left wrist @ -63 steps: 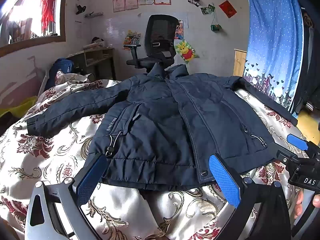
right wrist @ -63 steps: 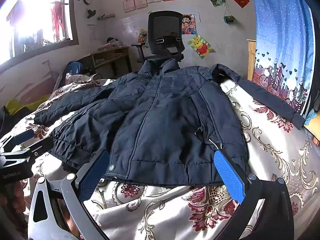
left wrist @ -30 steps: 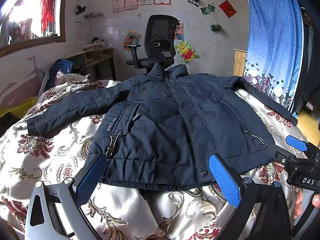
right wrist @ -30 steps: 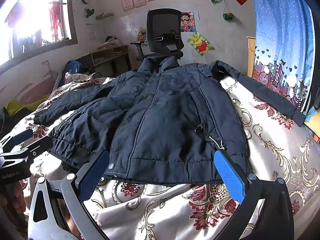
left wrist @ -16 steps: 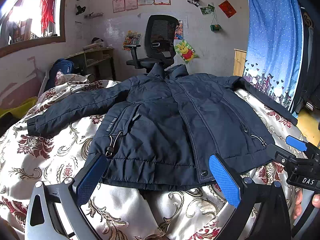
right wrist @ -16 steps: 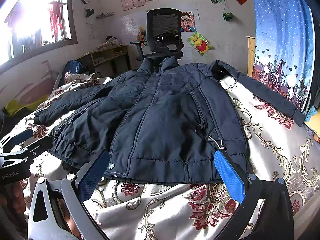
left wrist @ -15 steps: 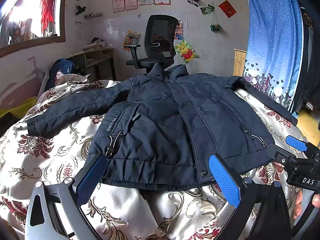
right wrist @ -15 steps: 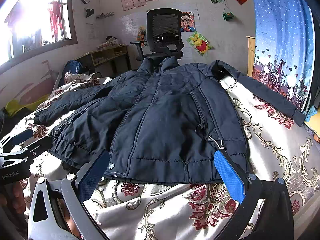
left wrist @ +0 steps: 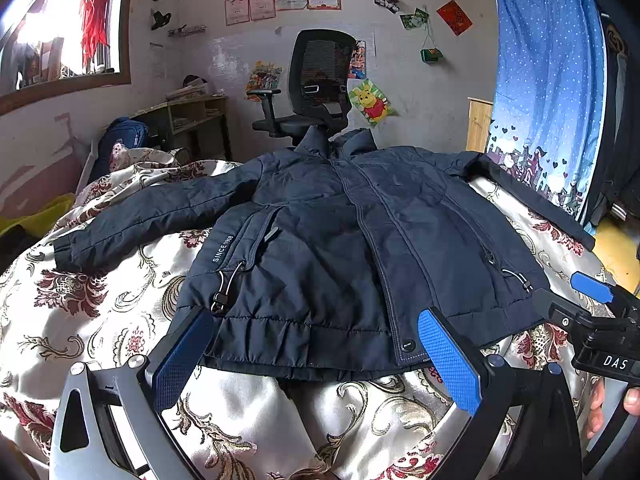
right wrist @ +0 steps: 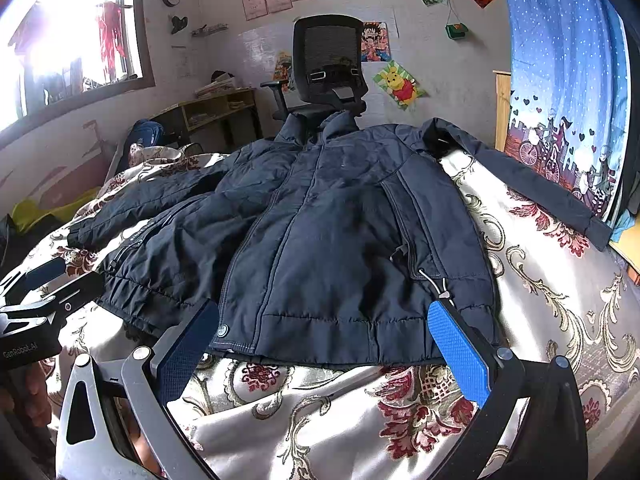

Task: Fold large clothes

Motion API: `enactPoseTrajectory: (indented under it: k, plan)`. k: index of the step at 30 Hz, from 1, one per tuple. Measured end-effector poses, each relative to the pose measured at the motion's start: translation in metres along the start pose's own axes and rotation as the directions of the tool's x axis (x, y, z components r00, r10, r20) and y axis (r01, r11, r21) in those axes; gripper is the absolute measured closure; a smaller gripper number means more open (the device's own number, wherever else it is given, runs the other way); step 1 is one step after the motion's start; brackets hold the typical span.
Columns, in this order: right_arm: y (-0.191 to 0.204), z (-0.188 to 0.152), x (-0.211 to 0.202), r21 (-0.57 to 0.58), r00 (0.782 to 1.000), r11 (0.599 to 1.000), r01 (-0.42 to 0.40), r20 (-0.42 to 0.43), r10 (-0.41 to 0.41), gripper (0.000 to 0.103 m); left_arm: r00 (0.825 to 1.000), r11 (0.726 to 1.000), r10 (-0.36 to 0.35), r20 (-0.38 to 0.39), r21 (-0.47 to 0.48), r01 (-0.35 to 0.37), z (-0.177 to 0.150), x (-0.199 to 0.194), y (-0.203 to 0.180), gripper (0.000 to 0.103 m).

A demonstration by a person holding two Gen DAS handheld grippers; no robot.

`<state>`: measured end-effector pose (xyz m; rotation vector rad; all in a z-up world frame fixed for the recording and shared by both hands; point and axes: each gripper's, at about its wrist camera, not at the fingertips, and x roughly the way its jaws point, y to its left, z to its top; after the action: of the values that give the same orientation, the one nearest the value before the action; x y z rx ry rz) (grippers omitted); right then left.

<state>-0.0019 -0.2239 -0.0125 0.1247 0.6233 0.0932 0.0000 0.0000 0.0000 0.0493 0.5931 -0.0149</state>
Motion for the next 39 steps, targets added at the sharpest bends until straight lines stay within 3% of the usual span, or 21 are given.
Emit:
enactPoseTrajectory:
  k: [26, 33, 39]
  plan:
    - [0.000, -0.005, 0.004, 0.001, 1.000, 1.000, -0.001, -0.021, 0.001, 0.001, 1.000, 1.000, 0.006, -0.007, -0.001, -0.006, 0.000, 0.001, 0.000, 0.000]
    - [0.002, -0.008, 0.030, 0.000, 0.989, 0.999, 0.045, -0.139, -0.044, 0.001, 0.994, 0.998, 0.067, -0.089, -0.011, -0.068, 0.003, 0.017, 0.005, 0.000]
    - [-0.004, 0.015, 0.031, 0.005, 0.974, 0.991, 0.132, -0.186, -0.129, 0.001, 0.981, 0.995, 0.098, -0.170, -0.016, -0.102, 0.018, 0.036, 0.011, 0.000]
